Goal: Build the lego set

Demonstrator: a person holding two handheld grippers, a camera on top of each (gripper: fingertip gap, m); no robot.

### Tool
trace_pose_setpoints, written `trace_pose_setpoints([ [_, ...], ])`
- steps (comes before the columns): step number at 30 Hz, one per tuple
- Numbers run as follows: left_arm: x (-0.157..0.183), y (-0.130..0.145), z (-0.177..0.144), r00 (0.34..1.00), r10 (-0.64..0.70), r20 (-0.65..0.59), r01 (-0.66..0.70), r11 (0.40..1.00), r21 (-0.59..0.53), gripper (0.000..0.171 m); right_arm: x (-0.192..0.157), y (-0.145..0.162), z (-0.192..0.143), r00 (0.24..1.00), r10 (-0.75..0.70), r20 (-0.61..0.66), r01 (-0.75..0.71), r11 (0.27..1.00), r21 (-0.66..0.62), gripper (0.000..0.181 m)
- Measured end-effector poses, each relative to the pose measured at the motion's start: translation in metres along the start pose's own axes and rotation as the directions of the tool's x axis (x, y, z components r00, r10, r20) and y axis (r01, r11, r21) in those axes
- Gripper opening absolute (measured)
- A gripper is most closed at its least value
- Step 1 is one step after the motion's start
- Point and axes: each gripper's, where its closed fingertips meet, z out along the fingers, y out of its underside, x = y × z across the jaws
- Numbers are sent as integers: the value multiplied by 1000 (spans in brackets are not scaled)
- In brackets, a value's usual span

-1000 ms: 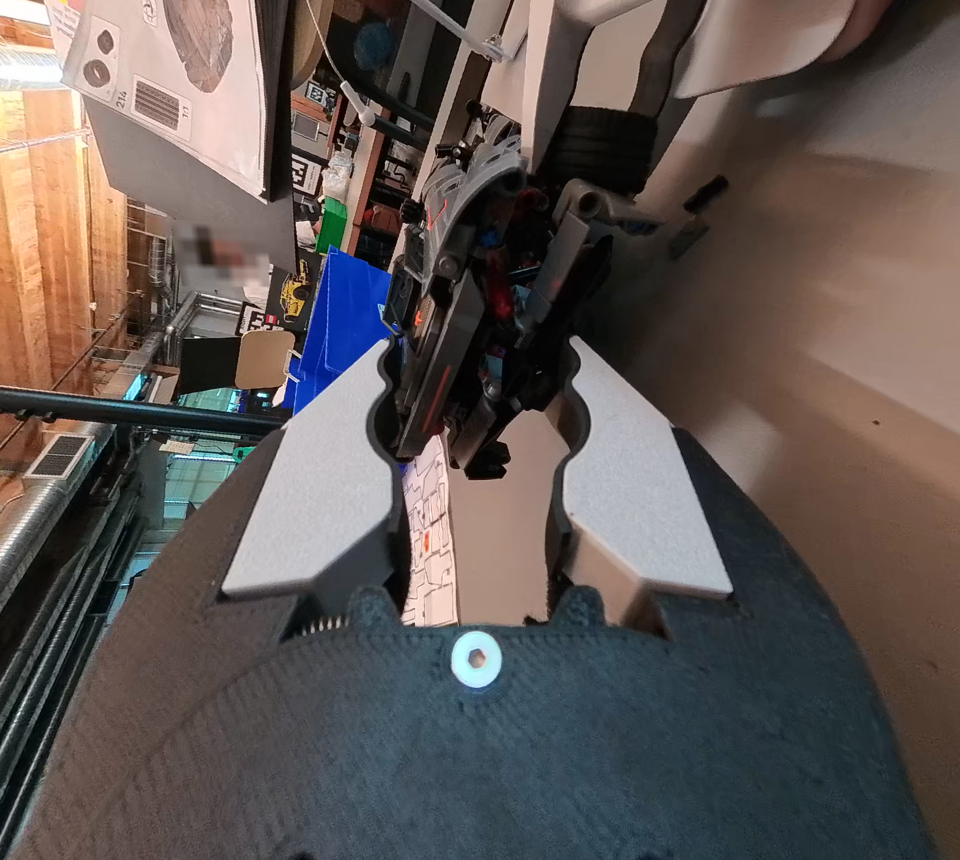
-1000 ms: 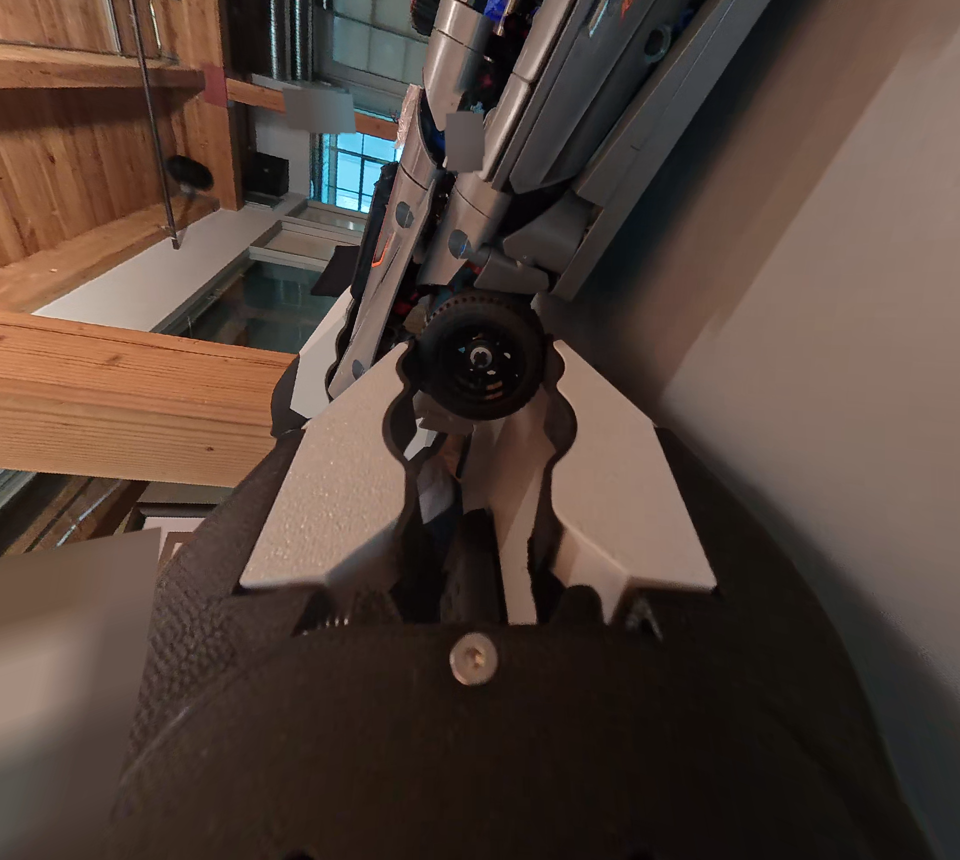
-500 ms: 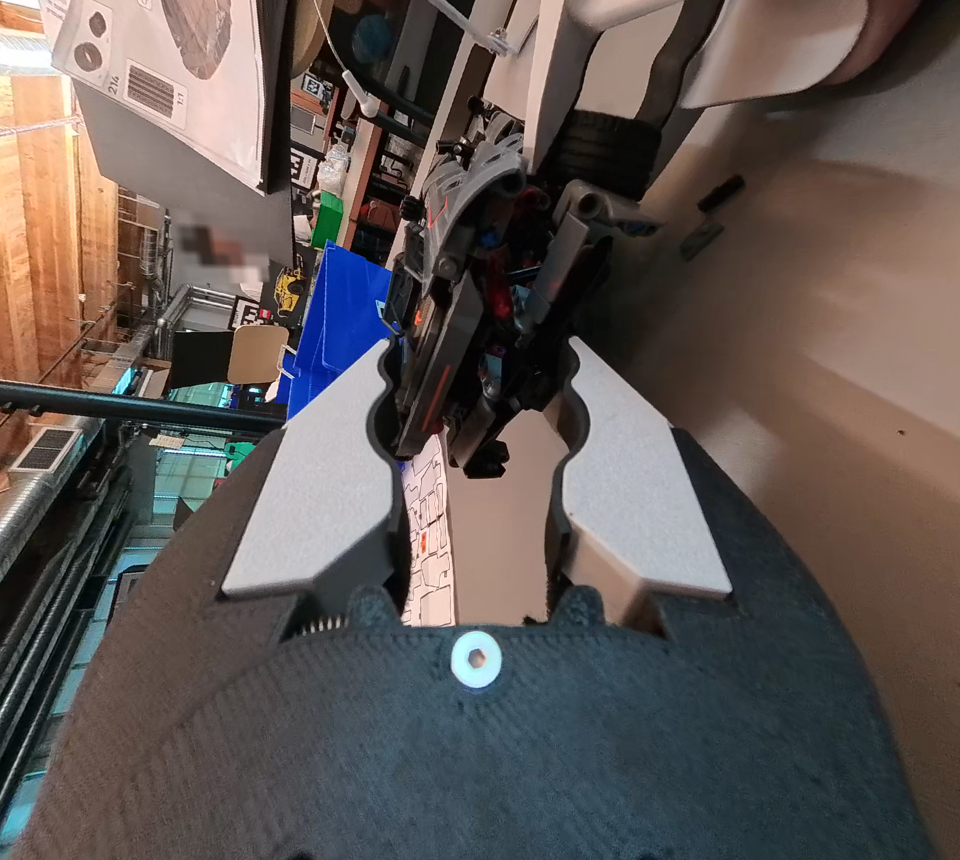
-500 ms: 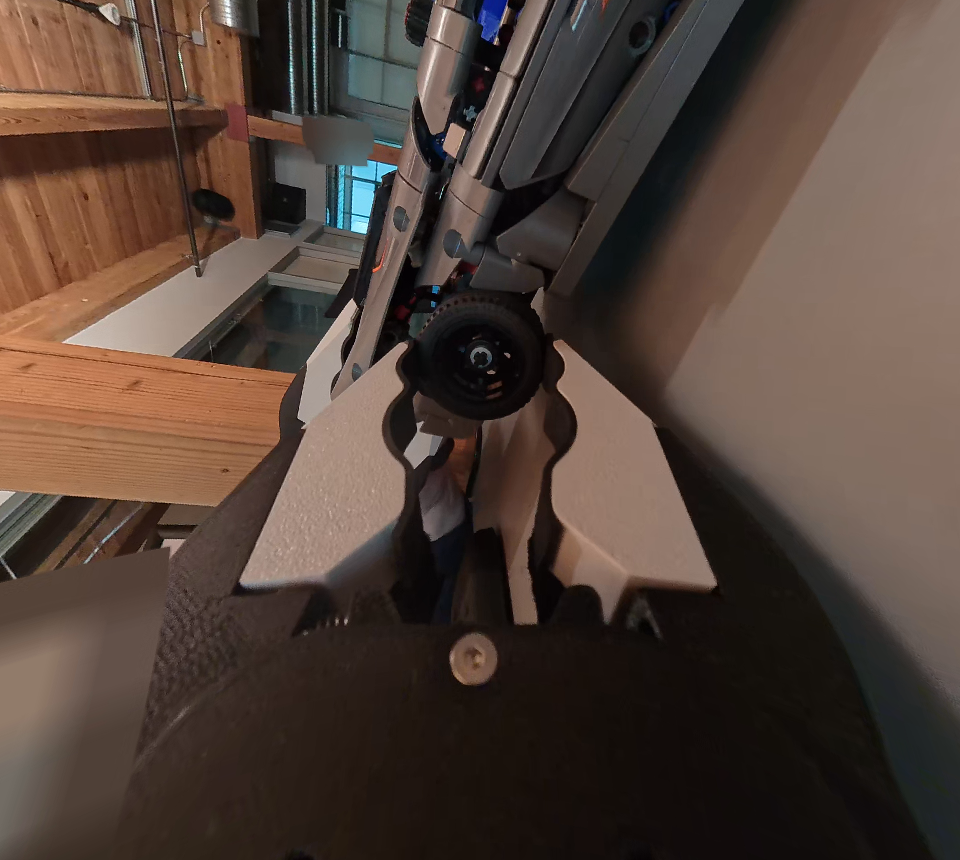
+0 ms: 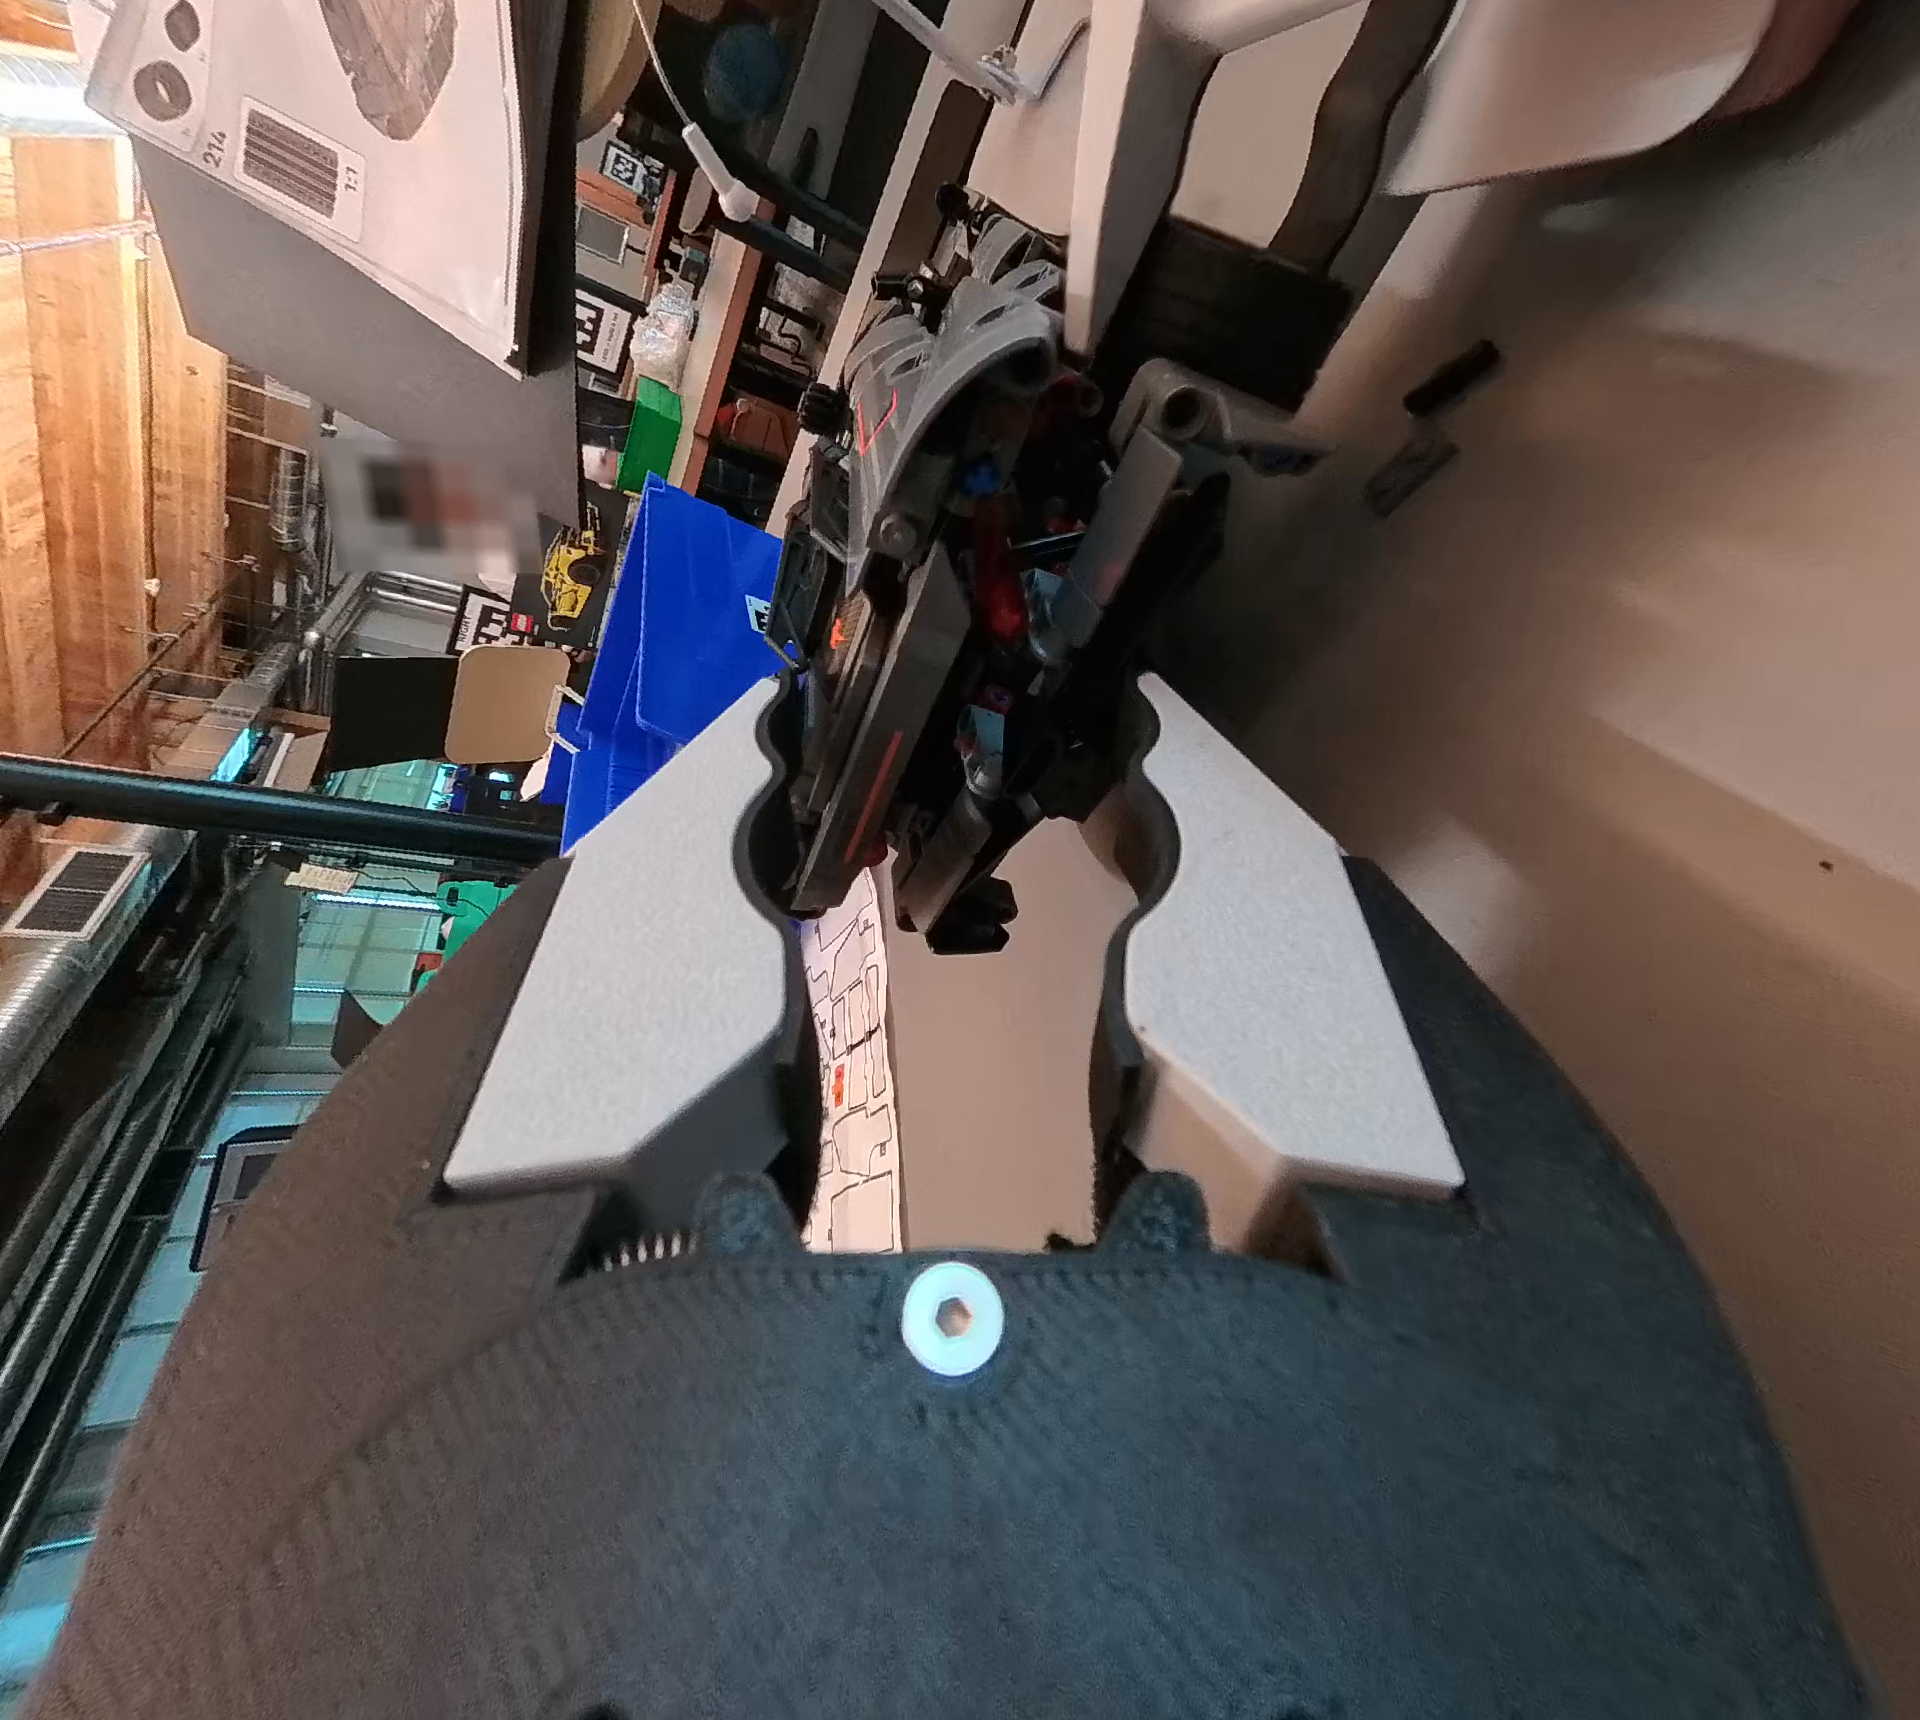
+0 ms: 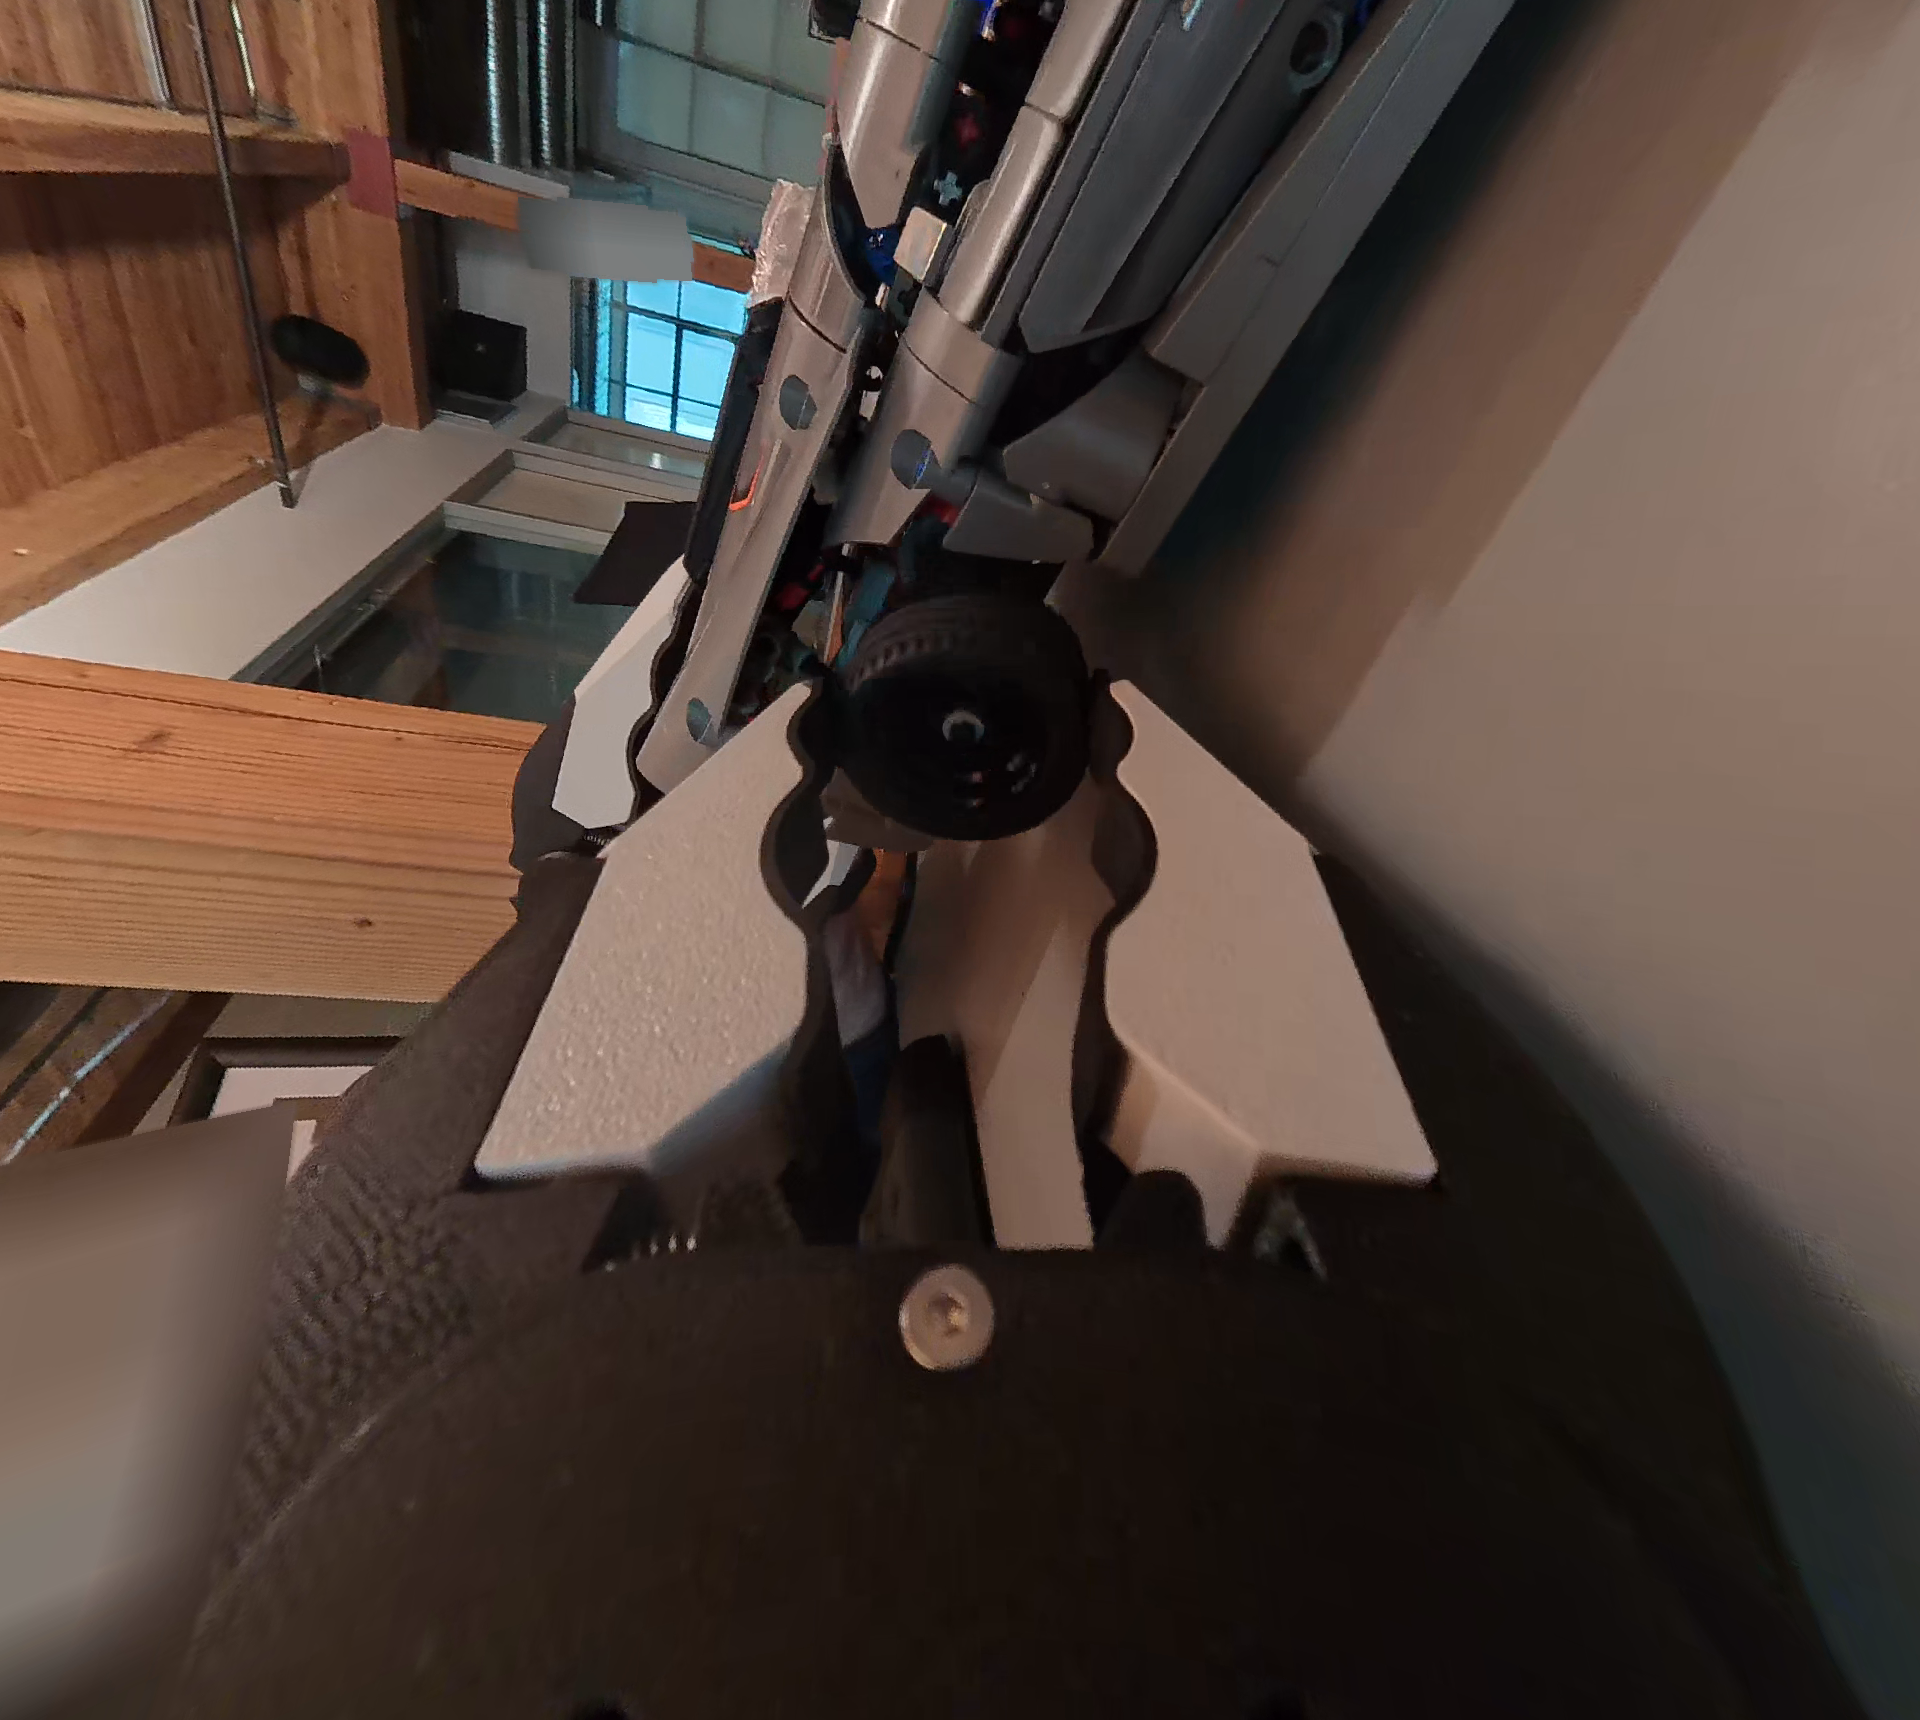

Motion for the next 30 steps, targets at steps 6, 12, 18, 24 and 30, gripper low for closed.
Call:
trace_pose_setpoints([
  [6, 0, 0, 0, 1000, -3, 2, 3, 1000, 2, 58, 5, 0, -1, 997, -46, -56, 45, 999, -21, 41],
  [12, 1, 2, 0, 1000, 4, 3, -4, 1000, -2, 57, 2, 5, -3, 989, -122, -85, 115, 990, -78, 31],
  [18, 3, 8, -1, 1000, -1, 3, 1, 1000, -11, 57, 11, 22, -19, 894, -409, -184, 344, 889, -302, 52],
  [24, 3, 15, -3, 1000, -8, 9, 8, 1000, -20, 58, 12, 43, -18, 745, -653, -134, 527, 700, -482, 58],
  [30, 0, 16, -4, 1000, -15, 13, 15, 1000, -19, 58, 2, 56, -6, 653, -756, -49, 628, 576, -523, 59],
])
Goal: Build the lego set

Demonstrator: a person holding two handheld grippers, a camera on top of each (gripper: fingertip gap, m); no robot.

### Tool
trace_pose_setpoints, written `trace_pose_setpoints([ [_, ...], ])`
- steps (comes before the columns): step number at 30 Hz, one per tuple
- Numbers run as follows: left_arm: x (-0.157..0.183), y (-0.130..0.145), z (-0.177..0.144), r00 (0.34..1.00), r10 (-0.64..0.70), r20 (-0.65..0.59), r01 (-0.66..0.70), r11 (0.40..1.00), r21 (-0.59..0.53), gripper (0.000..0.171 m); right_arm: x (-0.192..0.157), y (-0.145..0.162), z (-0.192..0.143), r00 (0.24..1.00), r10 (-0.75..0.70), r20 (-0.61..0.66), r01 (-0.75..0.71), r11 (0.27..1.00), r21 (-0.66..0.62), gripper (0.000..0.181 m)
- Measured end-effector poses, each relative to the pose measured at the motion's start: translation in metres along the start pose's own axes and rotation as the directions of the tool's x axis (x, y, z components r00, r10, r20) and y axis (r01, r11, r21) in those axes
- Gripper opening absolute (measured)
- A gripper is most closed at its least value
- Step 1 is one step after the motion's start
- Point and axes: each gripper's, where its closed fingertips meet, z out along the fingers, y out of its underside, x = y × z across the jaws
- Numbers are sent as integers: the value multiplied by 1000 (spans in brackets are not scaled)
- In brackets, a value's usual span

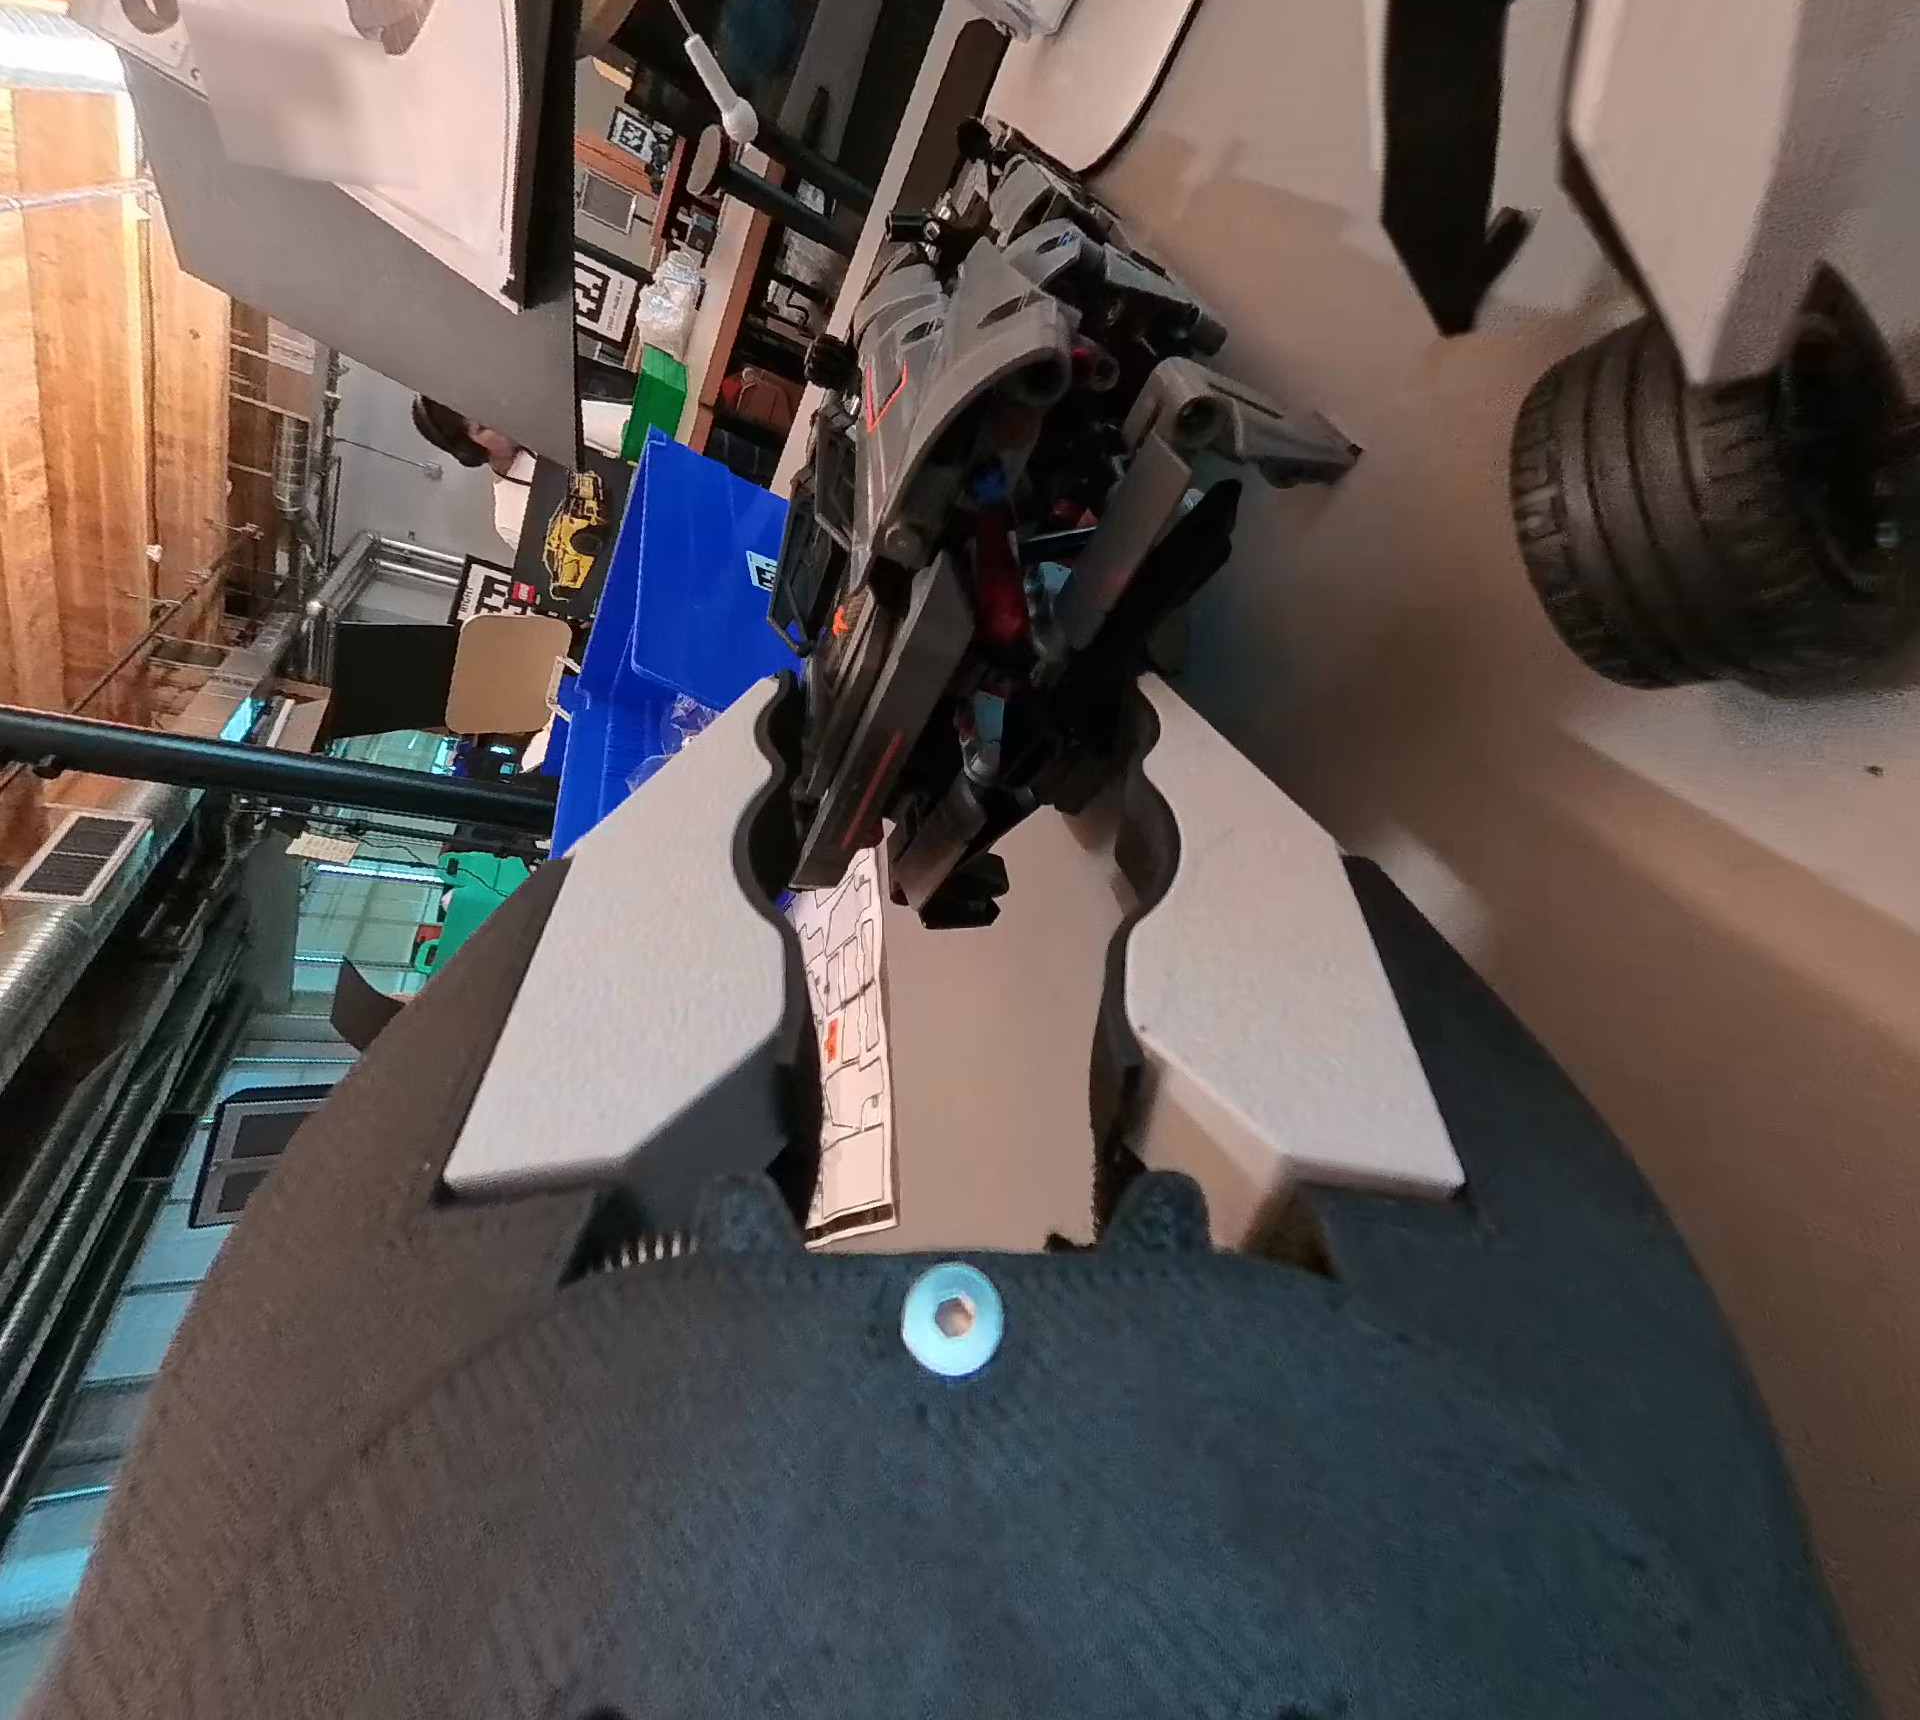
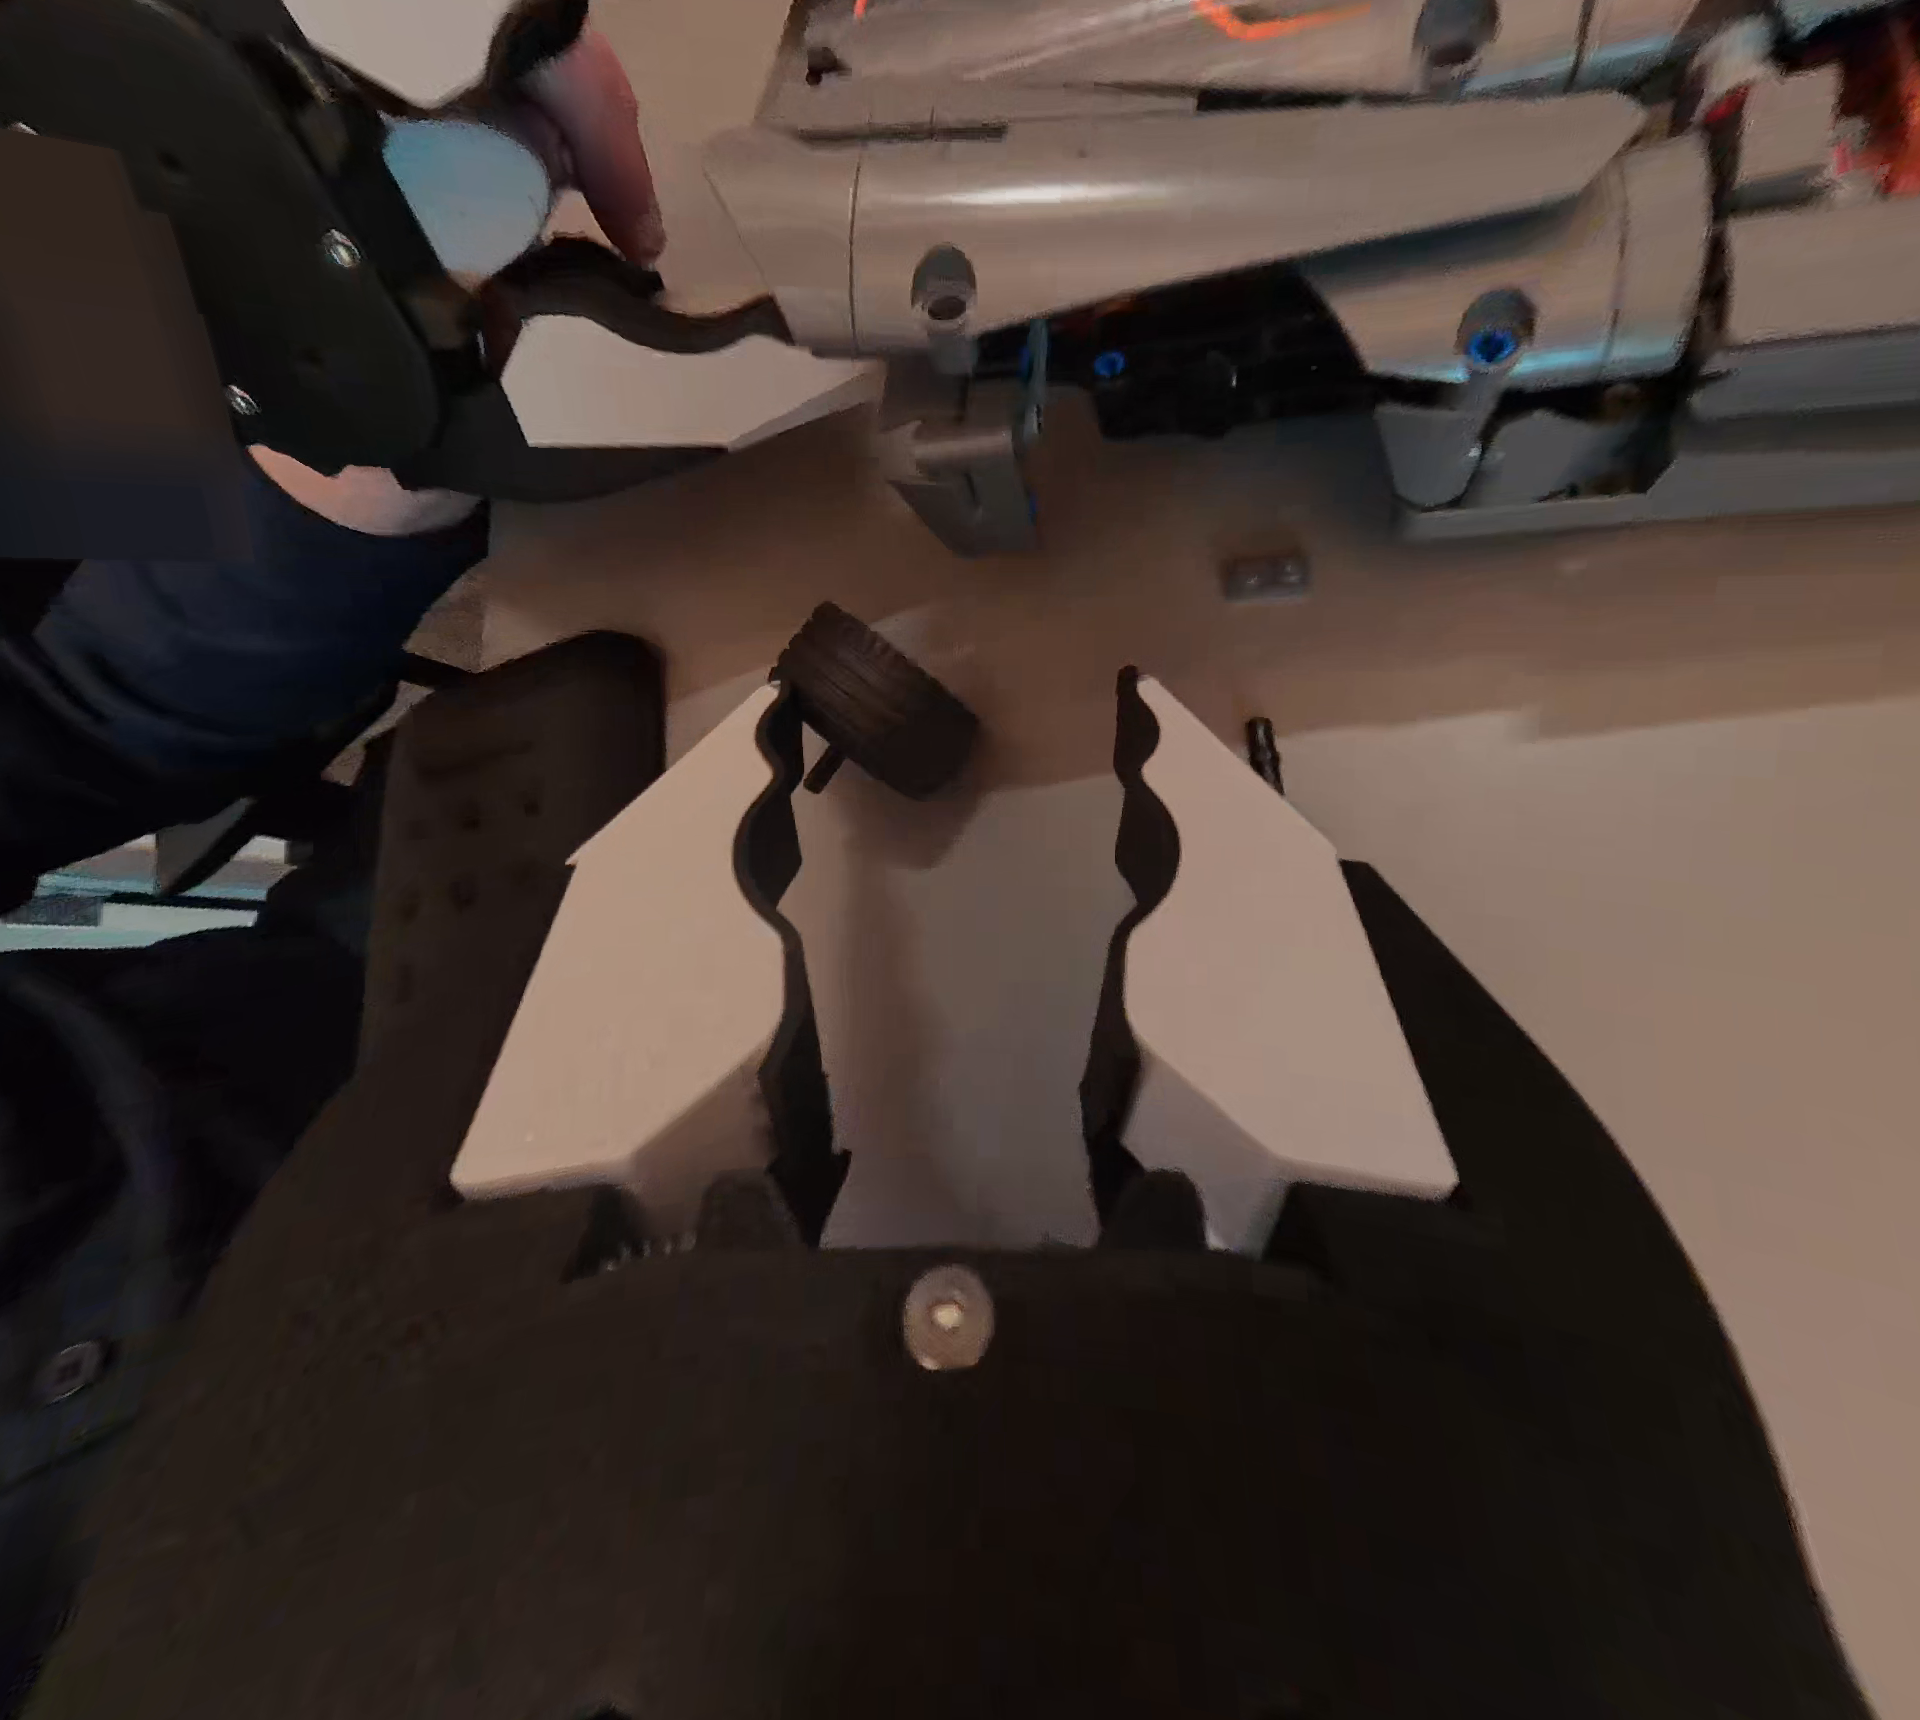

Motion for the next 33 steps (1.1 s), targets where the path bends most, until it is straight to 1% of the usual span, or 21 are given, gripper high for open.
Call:
trace_pose_setpoints([
  [2, 0, 0, 0, 1000, 0, -1, 0, 1000, 1, 58, 12, -11, -8, 998, 63, -19, -62, 996, 60, 60],
  [4, 0, 1, -1, 1000, 0, 1, 0, 1000, -1, 58, 39, -21, -18, 988, 96, -124, -80, 988, 129, 60],
  [5, 0, 1, -1, 1000, 0, 1, 0, 1000, 0, 58, 50, -24, -21, 981, 96, -171, -71, 987, 142, 60],
  [8, -2, 0, -1, 1000, -3, 1, 3, 1000, 2, 58, 74, -19, -18, 953, 65, -297, -45, 996, 74, 64],
  [9, -2, 0, -1, 1000, -8, -1, 8, 1000, 1, 58, 79, -19, -16, 945, 64, -320, -43, 996, 72, 65],
  [12, -3, 0, -1, 1000, -7, -4, 7, 1000, -3, 58, 83, -25, -8, 943, 105, -315, -75, 992, 104, 70],
  [13, -3, 0, -1, 1000, -8, -7, 8, 1000, -4, 58, 83, -27, -6, 943, 102, -316, -73, 992, 103, 75],
  [14, -3, -1, -1, 1000, -10, -7, 10, 1000, -4, 58, 86, -28, -5, 935, 84, -345, -53, 994, 96, 78],
  [16, -3, -2, -1, 1000, -11, -9, 11, 1000, -6, 58, 91, -29, -2, 912, 43, -407, -15, 997, 71, 77],
  [18, -4, -3, -1, 1000, -13, -8, 13, 1000, -6, 58, 90, -27, 6, 914, 46, -404, -32, 999, 43, 77],
  [20, -5, -4, -1, 1000, -14, -11, 14, 1000, -4, 58, 97, -24, 8, 894, 75, -441, -68, 997, 31, 69],
  [22, -5, -6, 0, 1000, -13, -13, 13, 1000, -2, 58, 98, -29, 10, 894, 96, -439, -82, 995, 52, 63],
  [23, -5, -5, 0, 1000, -12, -14, 12, 1000, -3, 58, 101, -29, 10, 886, 90, -455, -76, 996, 48, 59],
  [24, -5, -4, 1, 1000, -12, -13, 12, 1000, -7, 57, 104, -29, 9, 875, 72, -479, -59, 997, 43, 50],
  [33, -7, -3, 1, 997, -70, -17, 70, 998, 6, 56, 99, -37, 1, 871, 33, -490, 3, 997, 74, 40],
])
